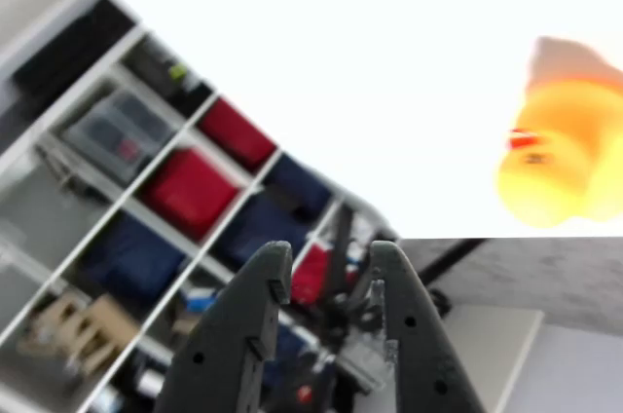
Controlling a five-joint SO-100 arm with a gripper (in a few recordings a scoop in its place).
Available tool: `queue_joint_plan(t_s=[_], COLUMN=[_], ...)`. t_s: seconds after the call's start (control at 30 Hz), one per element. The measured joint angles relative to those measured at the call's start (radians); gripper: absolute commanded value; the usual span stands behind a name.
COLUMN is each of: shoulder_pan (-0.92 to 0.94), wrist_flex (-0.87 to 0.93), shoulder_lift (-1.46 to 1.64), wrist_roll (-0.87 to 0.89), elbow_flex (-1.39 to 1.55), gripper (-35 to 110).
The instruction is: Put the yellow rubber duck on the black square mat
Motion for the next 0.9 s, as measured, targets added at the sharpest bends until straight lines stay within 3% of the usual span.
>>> queue_joint_plan(t_s=[0.9], shoulder_pan=[-0.006], wrist_flex=[0.077], shoulder_lift=[-0.014], wrist_roll=[-0.012], elbow_flex=[0.080], gripper=[9])
